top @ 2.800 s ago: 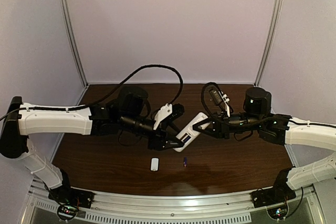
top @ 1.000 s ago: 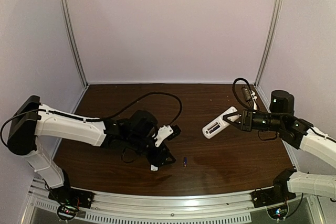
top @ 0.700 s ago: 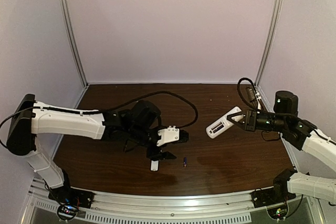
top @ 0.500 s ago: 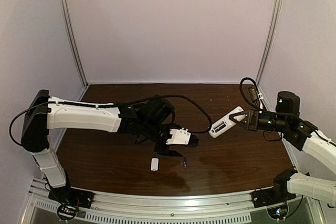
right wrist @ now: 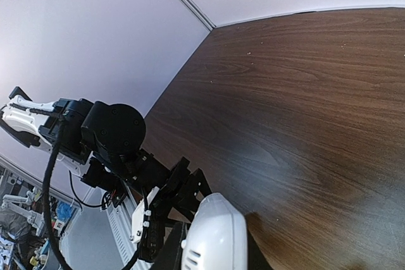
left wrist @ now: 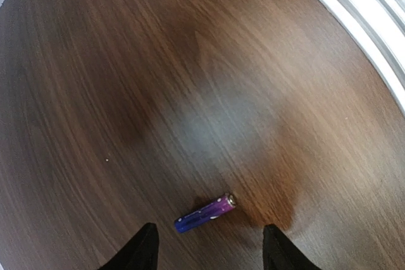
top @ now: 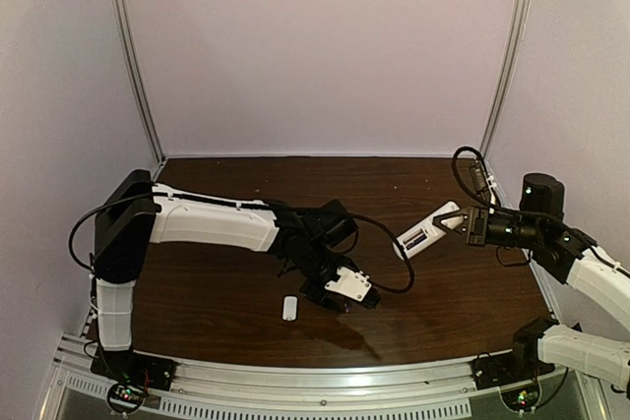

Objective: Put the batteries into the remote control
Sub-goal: Pick up the battery from the center of the board.

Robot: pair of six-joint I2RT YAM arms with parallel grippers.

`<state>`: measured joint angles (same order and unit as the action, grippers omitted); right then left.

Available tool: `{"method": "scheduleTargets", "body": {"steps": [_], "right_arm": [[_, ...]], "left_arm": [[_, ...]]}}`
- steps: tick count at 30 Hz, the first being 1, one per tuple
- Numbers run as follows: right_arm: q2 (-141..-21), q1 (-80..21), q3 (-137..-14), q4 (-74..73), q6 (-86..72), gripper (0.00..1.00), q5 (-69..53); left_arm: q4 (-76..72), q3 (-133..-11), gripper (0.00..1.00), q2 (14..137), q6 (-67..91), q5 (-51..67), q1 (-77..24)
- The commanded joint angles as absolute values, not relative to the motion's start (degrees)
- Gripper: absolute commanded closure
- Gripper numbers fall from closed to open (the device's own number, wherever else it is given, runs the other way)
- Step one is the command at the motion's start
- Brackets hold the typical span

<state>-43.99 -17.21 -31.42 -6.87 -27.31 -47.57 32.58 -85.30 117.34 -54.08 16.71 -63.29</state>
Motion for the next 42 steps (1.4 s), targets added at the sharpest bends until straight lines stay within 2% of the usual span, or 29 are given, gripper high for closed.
{"method": "scheduleTargets", "body": {"steps": [1, 16, 22, 30, 38, 42], "right_arm": [[-43.37, -16.62, -30.46, -4.48, -28.35, 1.00, -48.99], [-43.72, -16.37, -30.07, -3.44, -28.90, 1.00, -49.30], [-43.77, -16.36, -30.00, -3.27, -28.98, 1.00, -49.39], [-43.77, -16.35, -29.75, -3.33, -28.97, 1.00, -49.57], [-43.97, -16.34, -29.94, -3.09, -29.00, 1.00, -49.83], [-44.12, -16.32, -29.92, -2.99, -29.01, 1.00, -50.01]], "left_arm": [[35.20, -89.14, 0.43, 119.63, -57.29, 16.35, -63.67], [38.56, -93.48, 0.50, 126.14, -58.45, 15.64, -64.05], [39.15, -93.11, 0.63, 126.94, -57.27, 13.16, -64.06], [40.73, -90.07, 0.74, 125.62, -53.19, 10.71, -63.99], [43.38, -88.38, 0.77, 125.22, -47.16, 9.31, -63.62], [43.10, -85.46, 0.73, 124.05, -44.71, 9.98, -61.96]]}}
